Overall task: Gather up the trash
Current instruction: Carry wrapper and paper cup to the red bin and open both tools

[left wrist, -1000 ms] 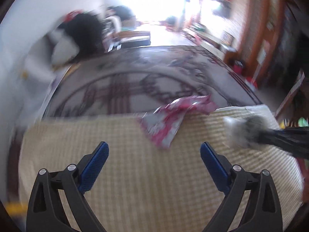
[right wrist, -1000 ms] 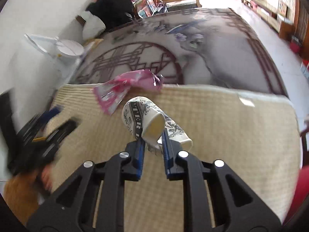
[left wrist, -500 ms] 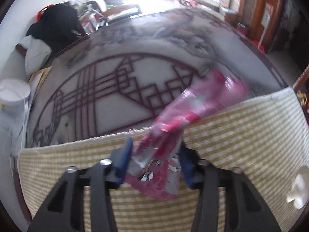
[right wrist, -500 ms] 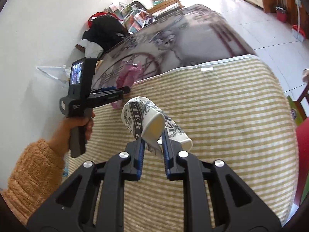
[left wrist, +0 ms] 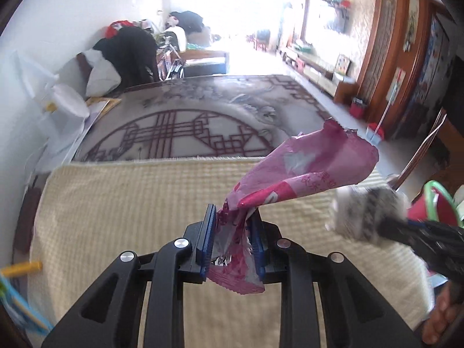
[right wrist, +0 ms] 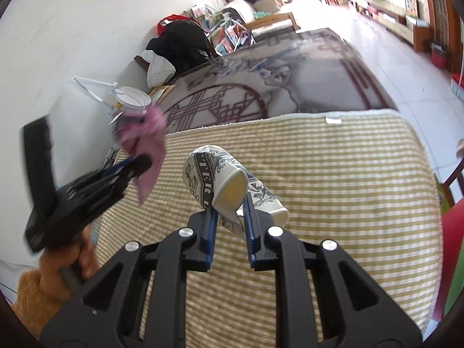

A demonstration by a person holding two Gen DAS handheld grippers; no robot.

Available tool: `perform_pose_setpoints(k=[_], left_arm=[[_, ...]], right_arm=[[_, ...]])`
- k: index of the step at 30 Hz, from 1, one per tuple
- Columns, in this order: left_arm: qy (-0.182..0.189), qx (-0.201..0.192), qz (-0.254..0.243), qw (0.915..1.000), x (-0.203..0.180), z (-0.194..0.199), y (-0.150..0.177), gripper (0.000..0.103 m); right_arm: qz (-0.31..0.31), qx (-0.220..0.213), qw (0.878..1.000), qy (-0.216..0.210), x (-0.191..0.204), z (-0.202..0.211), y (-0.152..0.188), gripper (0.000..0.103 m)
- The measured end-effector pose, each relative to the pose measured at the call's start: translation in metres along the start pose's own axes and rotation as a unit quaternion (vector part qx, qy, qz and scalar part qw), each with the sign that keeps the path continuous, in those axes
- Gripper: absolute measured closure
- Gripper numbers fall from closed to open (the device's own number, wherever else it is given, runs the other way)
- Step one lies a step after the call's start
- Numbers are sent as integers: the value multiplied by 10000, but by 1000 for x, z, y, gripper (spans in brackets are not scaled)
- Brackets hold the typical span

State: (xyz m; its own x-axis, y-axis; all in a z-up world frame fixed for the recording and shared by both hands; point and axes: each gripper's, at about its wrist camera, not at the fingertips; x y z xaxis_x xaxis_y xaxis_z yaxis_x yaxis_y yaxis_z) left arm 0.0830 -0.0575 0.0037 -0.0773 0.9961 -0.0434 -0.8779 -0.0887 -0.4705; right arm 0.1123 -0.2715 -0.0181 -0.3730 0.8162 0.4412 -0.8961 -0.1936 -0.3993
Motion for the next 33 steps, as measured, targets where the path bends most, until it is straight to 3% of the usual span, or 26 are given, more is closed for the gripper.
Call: perform_pose_setpoints(k=[4, 8, 16, 26, 30, 33], left_arm=[[-30, -219, -80, 9997, -18, 24, 29, 82], [189, -286, -80, 9994, -35, 37, 43, 82], [358, -379, -343, 9981, -79, 48, 44, 81], [511, -300, -553, 9967, -118, 46, 44, 81], [824, -173, -664, 9942, -141, 39, 41, 81], [1165, -16, -919, 9889, -176, 27, 39, 81]], right_arm=[[108, -301, 9993, 208, -4, 24, 10, 86], [73, -595, 9973, 427, -19, 48, 20, 86], [-280, -883, 9943, 525, -59, 81, 35, 86], [-365, -1056, 9917, 638, -77, 100, 47, 86], [-571, -1292, 9835, 1135, -99, 122, 53, 85], [-1216, -1472, 9715, 1406, -137, 147, 62, 85]])
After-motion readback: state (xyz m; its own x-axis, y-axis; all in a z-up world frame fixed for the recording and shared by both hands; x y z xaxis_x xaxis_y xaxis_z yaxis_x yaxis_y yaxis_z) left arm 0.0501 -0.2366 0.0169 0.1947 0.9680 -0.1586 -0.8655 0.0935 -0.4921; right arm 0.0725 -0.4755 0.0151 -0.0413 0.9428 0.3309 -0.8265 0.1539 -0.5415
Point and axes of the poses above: each gripper's, at about its wrist camera, not at the fingertips, and z roughly against the way its jaws point, x to its left, y to its underside, and after that the axes turned 14 degrees about x, right-handed
